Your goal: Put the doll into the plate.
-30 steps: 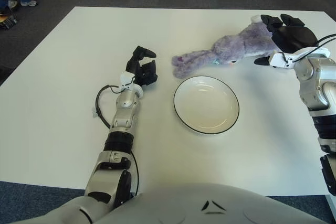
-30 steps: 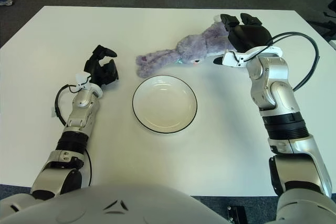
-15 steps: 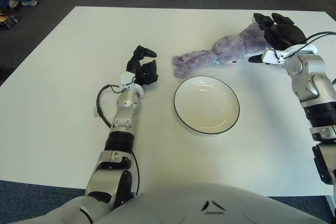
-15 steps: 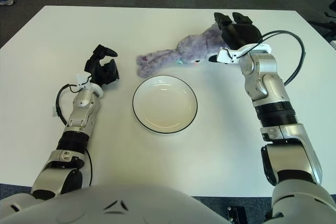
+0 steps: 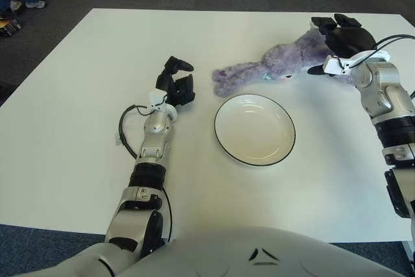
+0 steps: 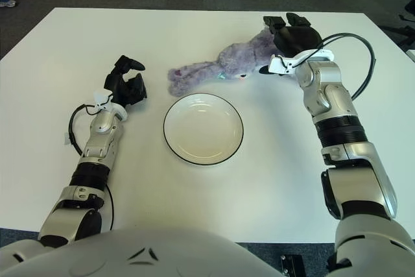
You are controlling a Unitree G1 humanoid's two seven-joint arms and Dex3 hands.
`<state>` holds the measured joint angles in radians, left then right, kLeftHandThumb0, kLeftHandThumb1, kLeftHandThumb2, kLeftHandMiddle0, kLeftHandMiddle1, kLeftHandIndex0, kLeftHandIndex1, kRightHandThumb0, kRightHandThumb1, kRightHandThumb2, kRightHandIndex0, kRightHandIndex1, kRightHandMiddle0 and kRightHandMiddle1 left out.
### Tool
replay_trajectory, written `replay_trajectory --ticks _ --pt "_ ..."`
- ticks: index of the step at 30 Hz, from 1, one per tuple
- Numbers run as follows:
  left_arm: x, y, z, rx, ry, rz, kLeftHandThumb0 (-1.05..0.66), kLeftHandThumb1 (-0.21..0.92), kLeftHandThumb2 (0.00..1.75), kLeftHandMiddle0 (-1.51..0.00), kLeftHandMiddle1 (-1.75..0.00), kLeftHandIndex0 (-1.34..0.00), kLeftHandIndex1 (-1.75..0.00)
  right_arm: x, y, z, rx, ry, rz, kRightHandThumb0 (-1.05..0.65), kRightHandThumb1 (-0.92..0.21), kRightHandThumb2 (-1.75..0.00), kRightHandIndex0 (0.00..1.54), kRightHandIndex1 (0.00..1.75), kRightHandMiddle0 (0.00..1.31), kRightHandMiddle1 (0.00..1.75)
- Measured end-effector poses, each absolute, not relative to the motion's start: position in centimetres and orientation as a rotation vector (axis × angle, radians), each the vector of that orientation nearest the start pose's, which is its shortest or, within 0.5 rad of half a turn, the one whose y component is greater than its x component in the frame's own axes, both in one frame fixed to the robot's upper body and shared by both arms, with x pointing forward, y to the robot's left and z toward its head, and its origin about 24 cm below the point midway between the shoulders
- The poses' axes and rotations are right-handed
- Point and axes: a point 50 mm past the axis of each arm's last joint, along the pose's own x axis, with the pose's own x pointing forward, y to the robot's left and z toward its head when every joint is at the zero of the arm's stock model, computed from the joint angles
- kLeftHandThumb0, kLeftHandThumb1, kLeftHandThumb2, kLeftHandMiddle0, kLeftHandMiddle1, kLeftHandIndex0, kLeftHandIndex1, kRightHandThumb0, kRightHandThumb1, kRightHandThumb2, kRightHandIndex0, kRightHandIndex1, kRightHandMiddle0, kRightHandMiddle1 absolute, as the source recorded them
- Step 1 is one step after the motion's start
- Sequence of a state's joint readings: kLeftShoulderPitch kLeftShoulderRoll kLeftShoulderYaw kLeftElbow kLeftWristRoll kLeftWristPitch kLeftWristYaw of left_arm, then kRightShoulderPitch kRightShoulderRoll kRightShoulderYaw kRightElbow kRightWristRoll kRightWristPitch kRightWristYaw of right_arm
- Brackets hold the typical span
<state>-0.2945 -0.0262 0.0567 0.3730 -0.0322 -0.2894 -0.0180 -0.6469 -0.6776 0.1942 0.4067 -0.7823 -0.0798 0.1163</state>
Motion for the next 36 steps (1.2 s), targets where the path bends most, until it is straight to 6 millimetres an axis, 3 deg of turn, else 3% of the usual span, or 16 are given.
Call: replay_trajectory --ticks 11,16,25,36 --pt "30.5 13.4 6.0 -0.063 -0.199 -0.042 -0.4 0.61 0.95 -1.16 -1.75 -0.39 -1.75 36.5 -23.0 16.7 -1.546 -0.179 0.074 -0.9 -0.57 -0.59 0.04 0.04 0.0 0.23" --pt "30.5 13.4 6.0 -0.063 -0.202 -0.041 -0.4 0.6 0.95 -1.17 -1.75 -0.39 -1.75 36.8 -22.9 16.2 -1.573 -0.18 0.106 -0.83 -0.53 -0.61 0.01 0.0 0.0 0.11" --pt "30.5 13.4 6.0 -0.064 -0.206 -0.041 -0.4 0.6 0.97 -1.18 -1.75 -0.4 -1.75 37.3 -22.9 15.6 -1.591 -0.161 0.154 -0.8 -0.47 -0.66 0.0 0.0 0.0 0.04" --pt "30.5 13.4 6.1 -0.064 -0.207 -0.04 -0.4 0.59 0.97 -1.17 -1.75 -0.4 -1.75 37.8 -23.0 15.2 -1.598 -0.068 0.242 -0.8 -0.44 -0.66 0.0 0.0 0.0 0.12"
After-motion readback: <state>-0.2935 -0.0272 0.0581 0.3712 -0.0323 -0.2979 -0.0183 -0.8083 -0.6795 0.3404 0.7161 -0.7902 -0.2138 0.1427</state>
